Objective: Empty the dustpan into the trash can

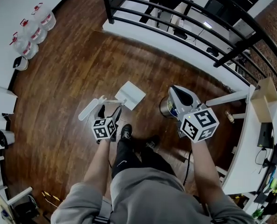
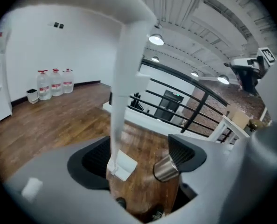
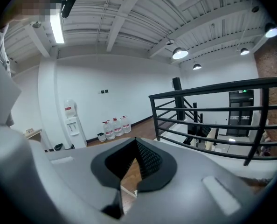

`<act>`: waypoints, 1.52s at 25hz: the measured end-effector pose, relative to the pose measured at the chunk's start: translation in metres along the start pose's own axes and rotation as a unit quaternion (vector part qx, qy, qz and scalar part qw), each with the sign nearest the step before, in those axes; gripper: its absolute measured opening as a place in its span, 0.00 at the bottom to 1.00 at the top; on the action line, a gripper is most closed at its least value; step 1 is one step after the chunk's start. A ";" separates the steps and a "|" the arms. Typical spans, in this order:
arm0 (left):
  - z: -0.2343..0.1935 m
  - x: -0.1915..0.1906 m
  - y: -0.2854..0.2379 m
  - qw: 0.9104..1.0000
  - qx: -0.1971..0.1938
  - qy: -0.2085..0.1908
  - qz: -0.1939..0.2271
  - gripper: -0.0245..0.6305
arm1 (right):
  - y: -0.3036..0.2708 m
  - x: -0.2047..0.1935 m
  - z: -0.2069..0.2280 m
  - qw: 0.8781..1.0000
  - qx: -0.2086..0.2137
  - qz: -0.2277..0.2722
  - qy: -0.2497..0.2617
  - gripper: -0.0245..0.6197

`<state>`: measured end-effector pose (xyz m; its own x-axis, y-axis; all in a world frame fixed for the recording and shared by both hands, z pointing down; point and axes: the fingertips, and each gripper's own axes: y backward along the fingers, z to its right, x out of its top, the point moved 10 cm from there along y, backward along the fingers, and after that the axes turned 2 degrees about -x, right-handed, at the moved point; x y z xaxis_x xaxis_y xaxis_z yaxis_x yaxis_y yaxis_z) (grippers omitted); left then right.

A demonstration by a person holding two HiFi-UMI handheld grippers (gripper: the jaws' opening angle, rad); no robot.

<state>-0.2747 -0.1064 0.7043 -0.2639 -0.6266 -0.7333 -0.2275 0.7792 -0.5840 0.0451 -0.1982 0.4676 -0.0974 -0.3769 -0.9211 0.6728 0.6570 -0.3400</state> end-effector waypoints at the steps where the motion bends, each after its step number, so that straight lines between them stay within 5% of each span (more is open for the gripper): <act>1: 0.012 -0.005 0.001 1.000 -0.020 -0.009 -0.017 0.61 | 0.001 0.002 -0.001 1.000 -0.002 0.004 -0.001 0.04; 5: 0.063 -0.002 -0.001 0.992 -0.101 -0.060 -0.051 0.39 | 0.007 0.016 -0.007 1.000 -0.014 0.024 -0.003 0.04; 9: 0.116 0.039 -0.002 0.974 -0.180 -0.136 -0.005 0.16 | 0.022 0.026 -0.008 0.999 -0.033 0.041 -0.005 0.04; 12: 0.156 0.081 -0.002 0.950 -0.243 -0.193 0.041 0.05 | 0.036 0.028 -0.003 0.997 -0.049 0.050 -0.008 0.04; 16: 0.208 0.136 0.006 0.907 -0.337 -0.247 0.060 0.05 | 0.053 0.032 0.002 0.996 -0.069 0.064 -0.010 0.04; 24: 0.283 0.227 0.048 0.847 -0.424 -0.290 0.139 0.05 | 0.079 0.054 0.009 0.991 -0.088 0.103 -0.002 0.04; 30: 0.311 0.257 0.065 0.827 -0.442 -0.315 0.150 0.05 | 0.093 0.070 0.012 0.987 -0.099 0.128 0.005 0.04; 38: 0.326 0.265 0.056 0.830 -0.439 -0.318 0.134 0.05 | 0.103 0.084 0.023 0.983 -0.112 0.142 0.008 0.04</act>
<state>-0.0520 -0.2251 0.3638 0.0687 -0.0810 -0.9943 -0.9088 0.4061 -0.0959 0.1233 -0.1776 0.3597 0.0574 -0.1488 -0.9872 0.4957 0.8626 -0.1012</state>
